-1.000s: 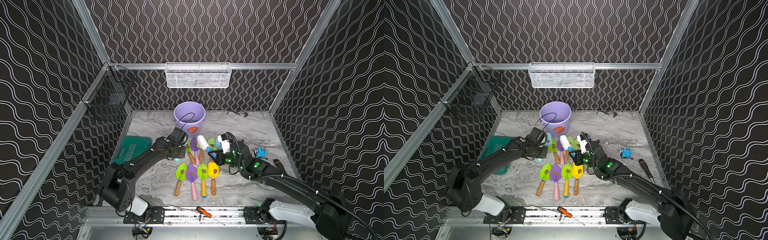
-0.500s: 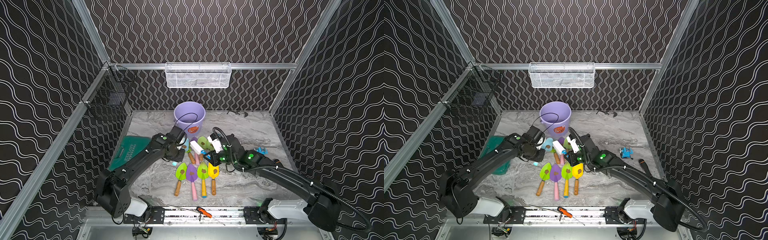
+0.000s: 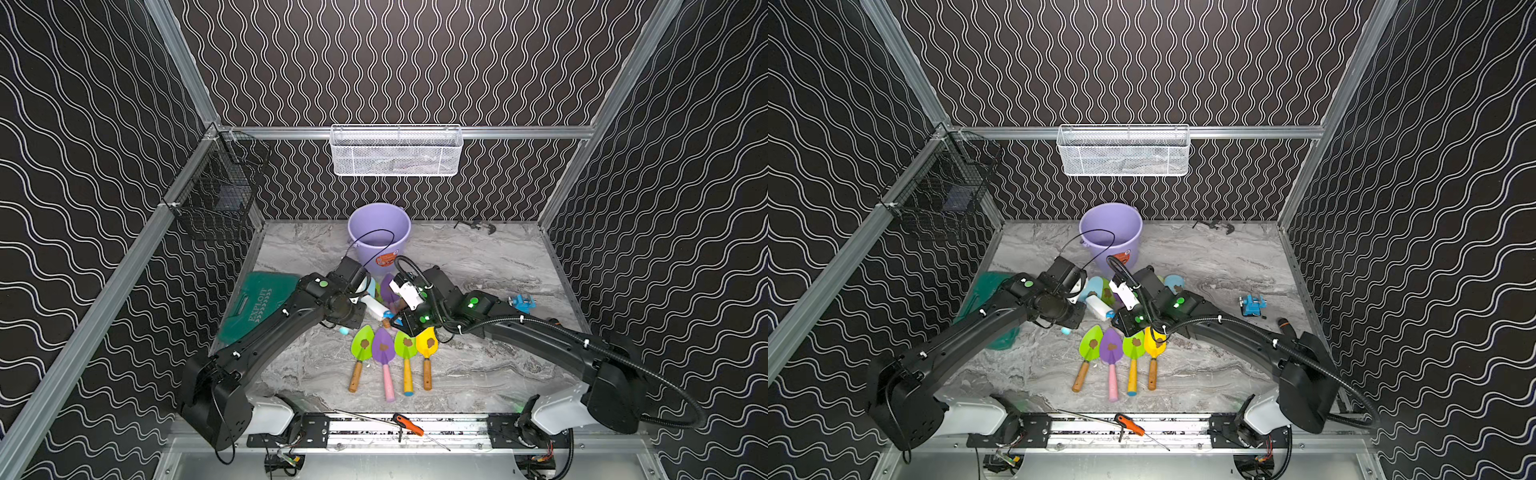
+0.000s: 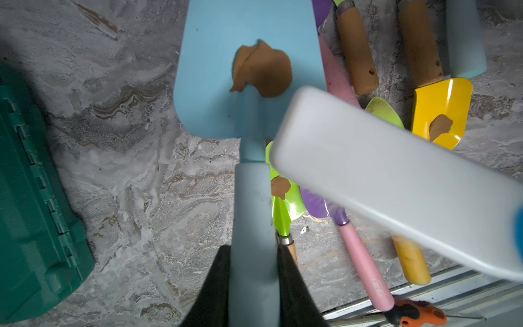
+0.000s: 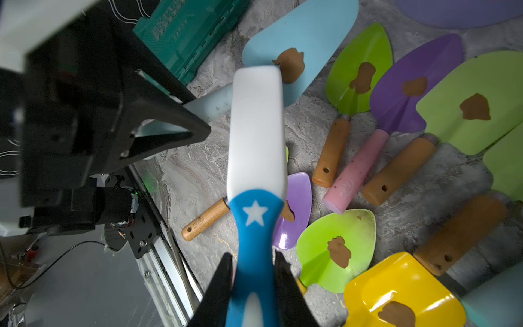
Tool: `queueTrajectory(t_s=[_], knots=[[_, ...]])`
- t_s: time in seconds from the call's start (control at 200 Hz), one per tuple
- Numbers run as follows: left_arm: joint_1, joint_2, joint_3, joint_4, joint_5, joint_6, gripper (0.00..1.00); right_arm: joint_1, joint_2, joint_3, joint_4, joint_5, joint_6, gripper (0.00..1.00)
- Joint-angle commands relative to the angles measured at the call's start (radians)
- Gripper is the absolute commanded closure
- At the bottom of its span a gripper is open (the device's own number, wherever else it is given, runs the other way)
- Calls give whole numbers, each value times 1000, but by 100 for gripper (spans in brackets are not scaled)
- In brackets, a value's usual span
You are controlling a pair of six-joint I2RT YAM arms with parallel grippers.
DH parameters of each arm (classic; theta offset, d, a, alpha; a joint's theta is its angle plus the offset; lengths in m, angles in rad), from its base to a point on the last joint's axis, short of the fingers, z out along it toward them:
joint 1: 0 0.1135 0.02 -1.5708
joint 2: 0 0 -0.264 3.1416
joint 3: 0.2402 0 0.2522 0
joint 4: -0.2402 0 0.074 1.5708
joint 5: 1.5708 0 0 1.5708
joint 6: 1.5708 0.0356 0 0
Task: Brush the soil off the hand trowel and place it into the bucket
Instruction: Brush off the soil from the hand trowel.
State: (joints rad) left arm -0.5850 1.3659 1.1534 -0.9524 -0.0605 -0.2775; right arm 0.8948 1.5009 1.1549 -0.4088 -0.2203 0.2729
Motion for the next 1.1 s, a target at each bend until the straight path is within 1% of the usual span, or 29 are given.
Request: queueTrajectory(t_s=[0.0,0.055,0.12,0.215,0.315,0.38,0.45,0.631,0.721,0.811,0.881,0.971,1.011,1.091], knots=[[-7,8,2,9,-28,21,100,-1,53,45,-71,149,-1,100],[-9,5,-5,12,-35,22,100,-7,77,74,-114,222,2,100],[-11,-3,-14,17,-39,20,100,-14,84,86,-120,278,2,100],[-13,-8,-25,17,-53,18,100,-17,77,104,-120,306,-7,100],[-14,-12,-32,19,-61,18,100,-16,33,94,-75,225,-35,100],[-15,-12,-34,21,-62,21,100,-13,11,83,-48,131,-46,100],[-15,-13,-35,24,-67,23,100,-6,8,85,-49,60,-53,100],[-19,-18,-42,31,-71,23,100,7,87,122,-105,-14,-45,100],[-24,-24,-47,33,-78,23,100,7,126,140,-108,-3,-37,100],[-29,-20,-47,28,-96,24,100,-3,159,172,-129,99,-19,100],[-35,-16,-47,21,-115,24,100,-32,181,213,-170,175,-11,100],[-40,-15,-50,21,-129,23,100,-45,170,245,-186,251,-14,100],[-41,-13,-54,21,-131,23,100,-45,156,246,-175,255,-19,100],[-42,-10,-60,24,-137,23,100,-42,121,235,-150,203,-28,100]])
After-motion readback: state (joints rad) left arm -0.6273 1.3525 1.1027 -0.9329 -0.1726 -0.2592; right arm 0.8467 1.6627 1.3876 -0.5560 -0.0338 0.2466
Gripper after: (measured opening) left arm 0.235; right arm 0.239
